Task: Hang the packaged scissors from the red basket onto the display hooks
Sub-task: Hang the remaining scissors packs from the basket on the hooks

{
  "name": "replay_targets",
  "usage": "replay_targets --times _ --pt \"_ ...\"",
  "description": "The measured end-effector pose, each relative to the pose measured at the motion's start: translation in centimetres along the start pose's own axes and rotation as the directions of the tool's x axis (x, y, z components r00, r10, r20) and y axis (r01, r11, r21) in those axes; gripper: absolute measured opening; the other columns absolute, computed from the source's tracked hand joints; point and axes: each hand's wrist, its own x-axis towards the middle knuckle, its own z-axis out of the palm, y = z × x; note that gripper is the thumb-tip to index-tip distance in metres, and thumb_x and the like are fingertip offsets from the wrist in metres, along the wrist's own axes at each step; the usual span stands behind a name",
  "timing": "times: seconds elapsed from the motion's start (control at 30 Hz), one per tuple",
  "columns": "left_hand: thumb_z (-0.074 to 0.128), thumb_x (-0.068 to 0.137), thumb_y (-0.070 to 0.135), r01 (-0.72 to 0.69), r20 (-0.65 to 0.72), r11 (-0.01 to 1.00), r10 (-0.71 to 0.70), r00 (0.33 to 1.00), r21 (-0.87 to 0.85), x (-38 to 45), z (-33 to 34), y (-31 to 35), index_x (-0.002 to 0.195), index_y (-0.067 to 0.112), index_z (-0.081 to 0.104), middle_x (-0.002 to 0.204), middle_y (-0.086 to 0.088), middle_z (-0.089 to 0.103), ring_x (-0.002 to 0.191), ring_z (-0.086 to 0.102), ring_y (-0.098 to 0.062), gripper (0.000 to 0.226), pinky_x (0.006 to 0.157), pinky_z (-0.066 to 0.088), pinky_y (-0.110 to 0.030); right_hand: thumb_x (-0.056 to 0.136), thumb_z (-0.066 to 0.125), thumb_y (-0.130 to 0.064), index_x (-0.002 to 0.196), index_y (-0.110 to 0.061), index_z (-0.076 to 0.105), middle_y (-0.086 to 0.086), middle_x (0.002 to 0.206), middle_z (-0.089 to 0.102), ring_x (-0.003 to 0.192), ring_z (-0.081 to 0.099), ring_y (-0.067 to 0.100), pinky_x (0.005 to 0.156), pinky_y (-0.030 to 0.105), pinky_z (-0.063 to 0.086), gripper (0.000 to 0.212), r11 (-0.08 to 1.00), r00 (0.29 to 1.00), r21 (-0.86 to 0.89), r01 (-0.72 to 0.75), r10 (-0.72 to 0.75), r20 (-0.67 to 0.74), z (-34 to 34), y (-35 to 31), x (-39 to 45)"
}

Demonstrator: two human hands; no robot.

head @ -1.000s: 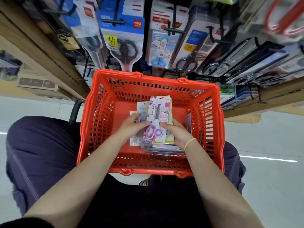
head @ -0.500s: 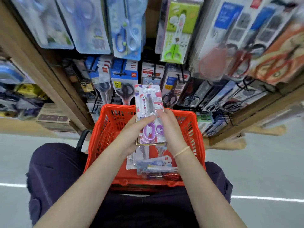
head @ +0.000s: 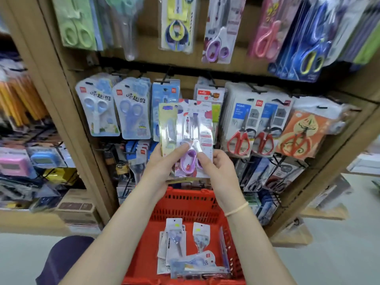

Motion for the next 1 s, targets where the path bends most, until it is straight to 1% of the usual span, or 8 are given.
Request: replay_targets --times 0.13,0.23,0.33,0.5,0.7,0.83,0.9,1.0 --pt "0.079 0.074 0.025 -0.015 0.074 0.991 0.025 0.997 -0.131 0.4 1.5 3.4 0.126 0.003 0.067 0.110 -0.020 0.075 0.083 0.075 -0.028 0.058 0.067 0.062 -0.035 0.097 0.065 -0.027 0.114 -0.010 0.064 0.001 0.102 0.074 0.086 0.071 0.008 0.068 0.019 0.054 0.024 0.991 0.995 0.093 0.099 -0.097 -0.030 -0.7 -3.5 1.6" --pt "0.078 0.080 0.019 -0.019 0.177 0.983 0.052 0.983 -0.184 0.8 2.8 4.6 0.124 -0.001 0.068 0.106 -0.018 0.076 0.087 0.076 -0.027 0.049 0.074 0.063 -0.040 0.089 0.069 -0.038 0.110 -0.014 0.067 0.000 0.093 0.074 0.074 0.066 0.010 0.057 0.019 0.049 0.032 0.976 0.987 0.147 0.160 -0.154 -0.055 -0.9 -5.6 2.8" --pt "0.081 0.076 0.014 -0.026 0.197 0.979 0.067 0.978 -0.204 1.3 3.6 5.5 0.122 0.001 0.068 0.106 -0.016 0.076 0.092 0.076 -0.028 0.050 0.080 0.063 -0.042 0.096 0.066 -0.033 0.102 -0.014 0.059 0.006 0.087 0.068 0.063 0.059 0.016 0.043 0.026 0.044 0.021 0.956 0.982 0.234 0.177 -0.154 -0.113 -1.4 -7.1 4.1" --pt "0.084 0.074 0.016 -0.129 0.118 0.983 0.145 0.982 -0.130 2.4 3.7 7.7 0.124 0.010 0.064 0.114 -0.010 0.077 0.101 0.075 -0.025 0.054 0.082 0.060 -0.038 0.101 0.059 -0.026 0.108 -0.018 0.051 0.009 0.104 0.070 0.064 0.066 0.021 0.042 0.027 0.047 0.013 0.930 0.965 0.278 0.241 -0.198 -0.174 -2.8 -9.1 5.9" --pt "0.078 0.068 0.022 -0.203 0.046 0.968 0.211 0.976 -0.146 3.9 4.2 11.5 0.130 0.007 0.060 0.102 -0.004 0.078 0.091 0.076 -0.022 0.067 0.077 0.060 -0.038 0.103 0.057 -0.019 0.123 -0.018 0.051 -0.017 0.089 0.074 0.078 0.071 0.006 0.052 0.031 0.058 0.021 0.926 0.929 0.130 0.355 -0.334 -0.158 -3.1 -13.0 9.3" --pt "0.086 0.070 0.019 -0.255 0.093 0.964 0.262 0.960 -0.080 4.6 5.0 13.6 0.120 0.011 0.064 0.102 -0.003 0.078 0.093 0.075 -0.023 0.055 0.083 0.061 -0.041 0.100 0.062 -0.025 0.115 -0.030 0.056 -0.015 0.095 0.074 0.087 0.073 0.011 0.072 0.051 0.061 0.017 0.925 0.918 0.047 0.377 -0.366 -0.151 -2.6 -15.6 12.0" --pt "0.085 0.071 0.019 -0.278 0.096 0.959 0.283 0.954 -0.063 4.9 5.3 14.2 0.125 0.010 0.064 0.107 -0.005 0.078 0.095 0.076 -0.023 0.058 0.078 0.062 -0.038 0.100 0.062 -0.026 0.117 -0.027 0.056 -0.007 0.103 0.073 0.085 0.073 0.014 0.065 0.044 0.061 0.018 0.925 0.917 0.041 0.377 -0.367 -0.155 -2.4 -16.6 13.0" --pt "0.088 0.073 0.021 -0.307 0.107 0.951 0.310 0.945 -0.040 5.5 5.5 14.6 0.130 0.008 0.062 0.115 -0.009 0.076 0.102 0.075 -0.026 0.065 0.083 0.061 -0.040 0.100 0.062 -0.026 0.119 -0.023 0.056 0.002 0.105 0.073 0.074 0.070 0.015 0.050 0.030 0.052 0.020 0.928 0.919 0.058 0.368 -0.353 -0.177 -2.1 -17.6 13.9"
